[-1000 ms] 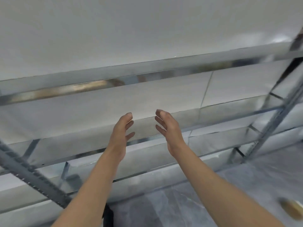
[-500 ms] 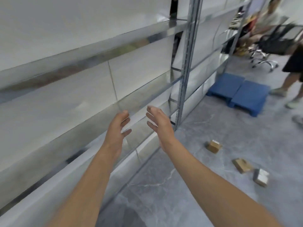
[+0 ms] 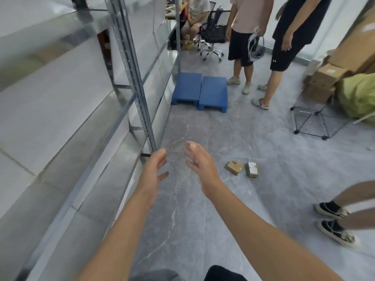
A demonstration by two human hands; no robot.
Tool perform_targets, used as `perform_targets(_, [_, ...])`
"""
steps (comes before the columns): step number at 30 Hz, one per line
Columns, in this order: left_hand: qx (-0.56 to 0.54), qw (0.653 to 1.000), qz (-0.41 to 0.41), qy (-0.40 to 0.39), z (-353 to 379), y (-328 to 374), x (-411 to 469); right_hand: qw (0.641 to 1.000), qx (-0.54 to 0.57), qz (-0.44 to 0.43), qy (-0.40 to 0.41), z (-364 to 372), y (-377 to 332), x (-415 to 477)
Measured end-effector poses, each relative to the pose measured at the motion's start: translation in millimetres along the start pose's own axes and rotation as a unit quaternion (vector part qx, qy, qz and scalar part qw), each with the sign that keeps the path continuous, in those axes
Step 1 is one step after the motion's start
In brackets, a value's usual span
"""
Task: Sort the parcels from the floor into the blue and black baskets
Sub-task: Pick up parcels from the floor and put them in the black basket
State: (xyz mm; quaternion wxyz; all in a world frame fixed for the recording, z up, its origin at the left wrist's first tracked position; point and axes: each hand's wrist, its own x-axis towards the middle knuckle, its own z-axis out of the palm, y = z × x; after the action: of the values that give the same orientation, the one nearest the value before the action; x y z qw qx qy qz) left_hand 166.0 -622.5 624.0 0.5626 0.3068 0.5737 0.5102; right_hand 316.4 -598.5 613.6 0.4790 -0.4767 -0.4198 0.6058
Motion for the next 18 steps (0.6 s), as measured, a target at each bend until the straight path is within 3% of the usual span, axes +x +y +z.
perform_targets(9, [0.044, 0.995, -0.067, -0.068, 42, -30, 88, 0.992, 0.006, 0.04, 0.118, -59, 19, 51])
perform_targets(18, [0.085, 0.987, -0.131, -0.046, 108, -62, 222, 0.983, 0.027, 0.101, 0.149, -142, 55, 182])
